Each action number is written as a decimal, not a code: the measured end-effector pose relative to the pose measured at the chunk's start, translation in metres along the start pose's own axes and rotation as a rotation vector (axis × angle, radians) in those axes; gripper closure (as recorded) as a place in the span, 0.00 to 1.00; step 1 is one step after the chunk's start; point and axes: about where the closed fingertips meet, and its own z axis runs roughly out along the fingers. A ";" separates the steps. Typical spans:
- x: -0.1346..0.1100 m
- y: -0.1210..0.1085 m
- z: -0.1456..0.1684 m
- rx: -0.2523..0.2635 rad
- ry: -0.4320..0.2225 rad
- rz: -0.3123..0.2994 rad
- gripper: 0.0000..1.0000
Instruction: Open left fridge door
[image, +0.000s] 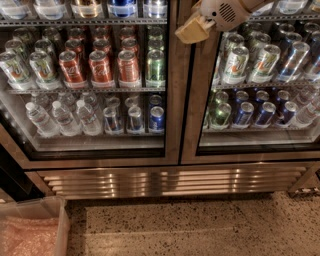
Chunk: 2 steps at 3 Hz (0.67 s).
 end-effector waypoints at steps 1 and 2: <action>0.000 0.000 0.000 0.000 0.000 0.000 1.00; 0.000 0.001 0.000 -0.006 -0.002 -0.006 1.00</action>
Offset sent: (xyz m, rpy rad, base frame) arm -0.1591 0.0074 -0.0072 -0.0037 -0.0140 0.3356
